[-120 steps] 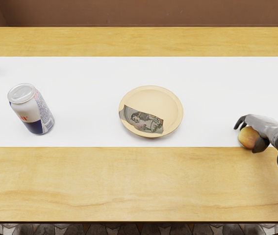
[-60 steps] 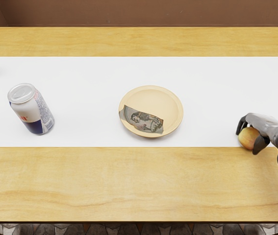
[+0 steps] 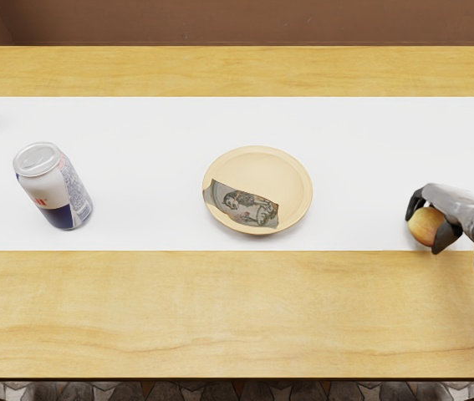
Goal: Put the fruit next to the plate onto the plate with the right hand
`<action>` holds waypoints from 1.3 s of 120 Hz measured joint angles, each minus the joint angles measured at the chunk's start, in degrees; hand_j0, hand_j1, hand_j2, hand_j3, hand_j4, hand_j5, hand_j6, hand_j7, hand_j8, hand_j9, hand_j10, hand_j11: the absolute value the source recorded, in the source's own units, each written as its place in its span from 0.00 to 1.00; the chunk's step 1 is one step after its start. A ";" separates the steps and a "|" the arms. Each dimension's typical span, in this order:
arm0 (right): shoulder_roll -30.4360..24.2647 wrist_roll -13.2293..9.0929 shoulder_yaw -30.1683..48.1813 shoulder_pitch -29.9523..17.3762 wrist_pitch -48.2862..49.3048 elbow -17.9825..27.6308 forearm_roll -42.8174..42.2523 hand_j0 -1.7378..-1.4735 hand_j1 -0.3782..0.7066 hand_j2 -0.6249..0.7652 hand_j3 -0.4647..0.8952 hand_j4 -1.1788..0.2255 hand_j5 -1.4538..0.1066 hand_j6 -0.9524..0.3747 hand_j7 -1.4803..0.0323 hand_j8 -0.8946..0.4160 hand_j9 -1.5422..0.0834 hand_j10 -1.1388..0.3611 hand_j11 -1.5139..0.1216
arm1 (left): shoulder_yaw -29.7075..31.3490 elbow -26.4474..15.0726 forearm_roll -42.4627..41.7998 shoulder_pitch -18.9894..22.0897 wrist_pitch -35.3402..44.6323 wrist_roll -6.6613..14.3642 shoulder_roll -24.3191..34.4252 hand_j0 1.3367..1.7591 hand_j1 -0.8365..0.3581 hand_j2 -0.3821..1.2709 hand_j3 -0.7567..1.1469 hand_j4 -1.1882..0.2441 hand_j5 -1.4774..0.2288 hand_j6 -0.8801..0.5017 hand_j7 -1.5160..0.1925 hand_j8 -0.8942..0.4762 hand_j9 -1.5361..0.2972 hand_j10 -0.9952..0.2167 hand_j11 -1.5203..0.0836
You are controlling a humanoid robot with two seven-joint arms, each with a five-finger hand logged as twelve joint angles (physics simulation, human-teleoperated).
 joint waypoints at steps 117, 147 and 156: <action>20.75 0.02 4.99 9.73 0.86 -9.10 0.31 0.32 0.54 0.66 0.34 0.41 0.31 0.46 0.37 0.46 0.35 0.45 0.33 | 0.01 0.00 -0.02 0.00 0.00 0.00 0.00 0.76 0.98 0.23 0.40 0.82 0.86 0.63 0.88 0.65 0.83 0.81 0.94; 28.49 0.01 4.78 11.68 0.90 -14.24 0.32 0.32 0.54 0.67 0.34 0.42 0.30 0.46 0.37 0.46 0.35 0.45 0.33 | 0.01 0.00 -0.01 0.00 0.00 0.01 0.00 0.76 0.98 0.23 0.40 0.82 0.86 0.63 0.88 0.65 0.83 0.81 0.94; 30.33 0.01 4.75 11.89 0.89 -15.20 0.31 0.32 0.55 0.67 0.34 0.42 0.30 0.47 0.37 0.47 0.35 0.45 0.33 | 0.02 0.00 -0.02 0.00 0.00 0.01 0.00 0.76 0.98 0.23 0.40 0.82 0.86 0.63 0.88 0.65 0.83 0.81 0.94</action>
